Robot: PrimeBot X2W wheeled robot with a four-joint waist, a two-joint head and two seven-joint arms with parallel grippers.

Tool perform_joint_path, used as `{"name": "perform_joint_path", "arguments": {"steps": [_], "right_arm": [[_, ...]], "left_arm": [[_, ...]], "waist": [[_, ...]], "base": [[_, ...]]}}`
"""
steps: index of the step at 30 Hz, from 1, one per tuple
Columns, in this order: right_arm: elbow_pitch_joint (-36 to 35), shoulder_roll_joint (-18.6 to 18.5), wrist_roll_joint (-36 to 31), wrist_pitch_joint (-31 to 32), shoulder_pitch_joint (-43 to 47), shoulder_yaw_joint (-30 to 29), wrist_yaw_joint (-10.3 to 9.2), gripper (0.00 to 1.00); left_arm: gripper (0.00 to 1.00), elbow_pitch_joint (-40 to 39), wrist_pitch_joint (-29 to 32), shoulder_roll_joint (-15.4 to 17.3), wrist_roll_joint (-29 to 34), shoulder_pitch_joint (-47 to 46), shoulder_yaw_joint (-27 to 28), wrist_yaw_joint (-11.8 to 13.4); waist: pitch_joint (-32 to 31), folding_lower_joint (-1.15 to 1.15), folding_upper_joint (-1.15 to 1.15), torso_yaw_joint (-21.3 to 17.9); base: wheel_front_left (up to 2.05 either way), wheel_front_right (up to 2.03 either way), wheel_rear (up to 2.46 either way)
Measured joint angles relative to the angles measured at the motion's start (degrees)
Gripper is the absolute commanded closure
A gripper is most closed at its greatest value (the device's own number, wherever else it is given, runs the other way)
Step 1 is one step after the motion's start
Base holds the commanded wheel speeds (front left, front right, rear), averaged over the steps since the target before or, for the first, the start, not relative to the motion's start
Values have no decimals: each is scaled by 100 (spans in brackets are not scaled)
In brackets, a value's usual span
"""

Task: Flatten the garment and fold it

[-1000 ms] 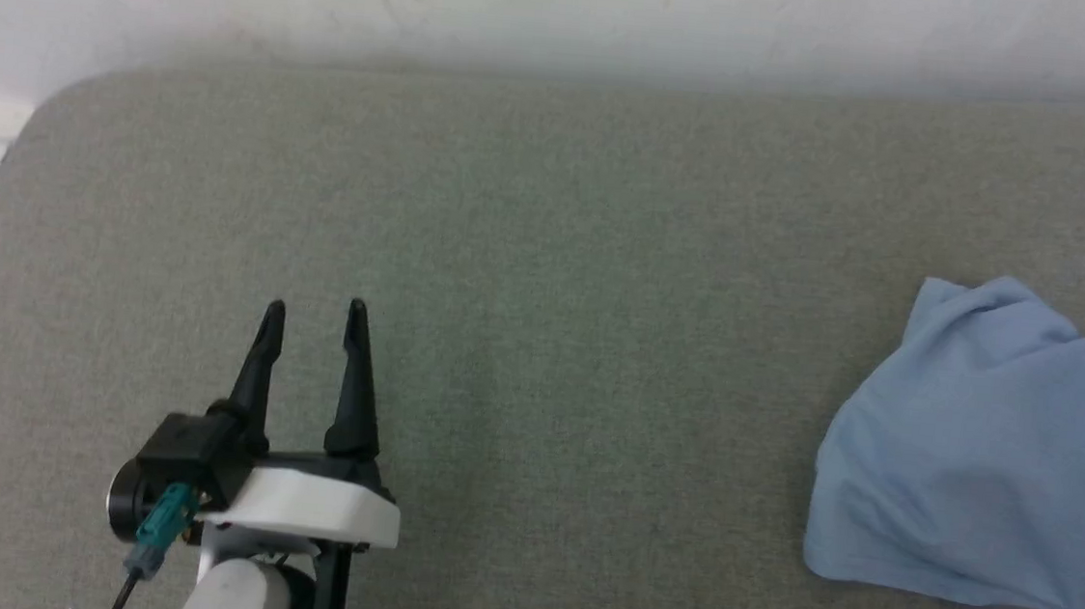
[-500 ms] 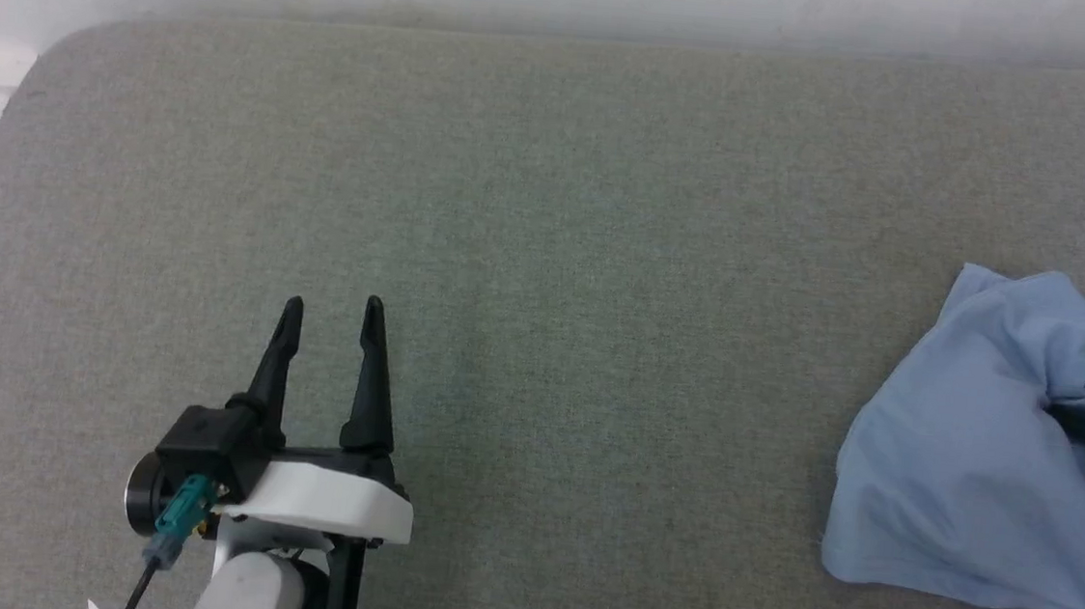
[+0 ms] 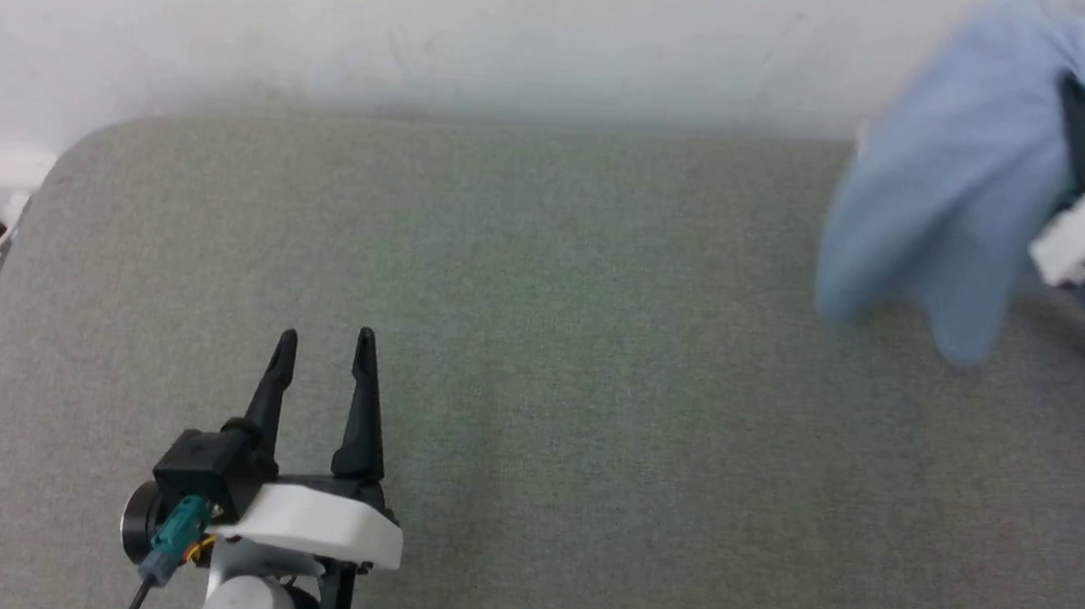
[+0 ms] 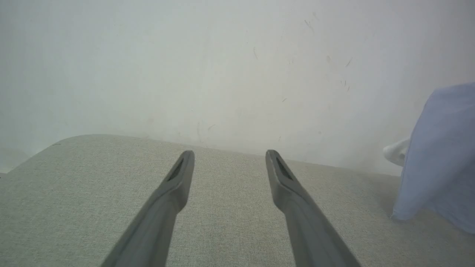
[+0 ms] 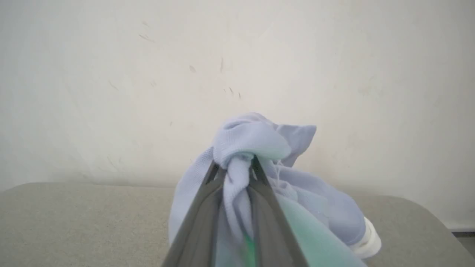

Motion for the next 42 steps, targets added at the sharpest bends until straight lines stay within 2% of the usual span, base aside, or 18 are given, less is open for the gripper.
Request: {"name": "perform_joint_path", "arguments": {"steps": [5,8,11,14,18,22,23,25,31,34,36,42], "right_arm": [[-901,318,-152,-393,190,1144,0,100],[-1261,474,-116,-356,847,1777,2,100],[-1318,521,24,-196,1752,2218,2,100],[-1230,630,105,-121,2650,2217,2,100],[-1230,902,96,-140,3734,1696,0,100],[-1544,1240,-124,-112,4523,1192,0,100],[-1661,1296,-229,-90,4651,1137,0,70],[-1964,1399,-353,-91,4860,1029,0,0],[-3196,1579,-633,-901,4997,549,0,0],[-3590,1614,-820,-1050,4994,266,0,0],[-3733,1638,-923,-1074,4990,43,0,0],[-4144,1677,-1138,-1000,4972,-447,0,0]], "left_arm": [[0,-13,0,1,0,150,27,-1],[0,-14,0,-3,-1,202,7,-1],[0,-12,0,-10,-2,201,-38,-3],[0,14,0,-20,-4,197,-93,-34],[0,87,0,-31,-14,198,-129,-54],[0,135,0,-33,-22,222,-111,-52],[0,149,0,-32,-22,235,-110,-52],[0,174,0,-32,-38,288,-111,-52],[0,264,52,-11,-63,310,-127,-52],[0,355,198,2,-63,241,-221,-64],[0,467,361,0,-62,80,-357,-138],[0,1009,992,-56,-51,-867,-898,-583]], "waist": [[-198,-1,0,-119],[-251,0,0,-188],[-253,0,0,-193],[-237,0,0,-124],[-249,0,0,-4],[-297,-1,0,42],[-306,0,0,39],[-314,0,0,26],[-301,0,0,-16],[-278,0,0,-48],[-267,1,0,-70],[-159,0,0,-137]], "base": [[0,0,0],[0,0,0],[0,0,0],[0,0,0],[0,0,0],[0,0,0],[0,0,0],[0,0,0],[0,0,0],[0,0,0],[0,0,0],[0,0,0]]}}
